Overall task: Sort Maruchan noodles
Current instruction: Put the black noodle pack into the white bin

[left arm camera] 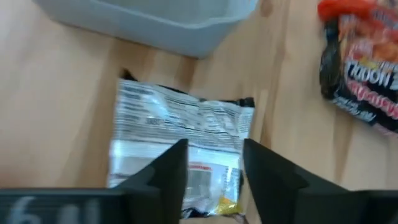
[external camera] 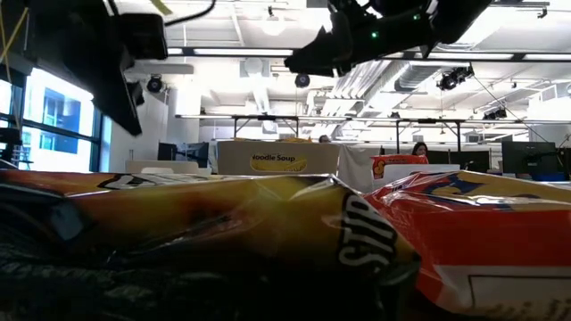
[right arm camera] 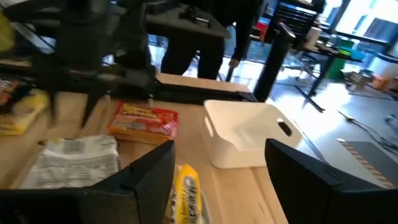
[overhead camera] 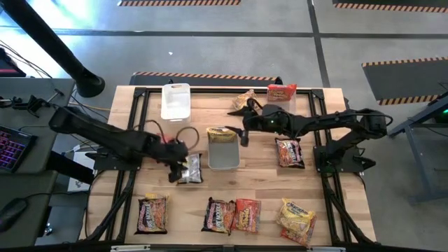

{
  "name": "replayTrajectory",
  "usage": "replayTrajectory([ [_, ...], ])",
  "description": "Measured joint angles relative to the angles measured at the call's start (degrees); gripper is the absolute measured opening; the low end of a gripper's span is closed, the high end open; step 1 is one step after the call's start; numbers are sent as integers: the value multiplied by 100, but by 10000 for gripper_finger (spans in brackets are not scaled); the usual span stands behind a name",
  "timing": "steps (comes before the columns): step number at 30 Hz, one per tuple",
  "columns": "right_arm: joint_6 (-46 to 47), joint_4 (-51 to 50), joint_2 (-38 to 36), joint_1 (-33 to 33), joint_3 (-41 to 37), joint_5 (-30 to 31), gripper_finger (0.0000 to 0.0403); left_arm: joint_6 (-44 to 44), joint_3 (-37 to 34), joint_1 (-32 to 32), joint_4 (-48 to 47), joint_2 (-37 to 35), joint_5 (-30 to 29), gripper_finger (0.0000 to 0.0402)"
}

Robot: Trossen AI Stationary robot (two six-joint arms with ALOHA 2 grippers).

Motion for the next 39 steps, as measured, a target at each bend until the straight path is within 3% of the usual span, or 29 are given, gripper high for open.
replayTrajectory([
  [7,-156,-34,0,0,-2,178,238,135,0,-673,650,1016,-458,224],
  [11,-155,-23,0,0,-2,228,238,117,7,-991,668,1541,-1119,235],
  [16,-156,-31,0,0,-9,249,238,105,164,-1292,670,2005,-1511,232],
  [20,-201,-30,0,0,-9,252,238,114,453,-1465,328,2251,-1787,193],
  [29,-239,-34,-2,4,-9,183,238,596,587,-1498,-36,2107,-1238,14],
  [34,64,-434,-4,146,-9,-273,238,525,572,-1497,-129,1605,-1039,6],
  [39,-303,-696,301,890,-11,38,242,371,573,-1482,-223,852,-1061,1],
])
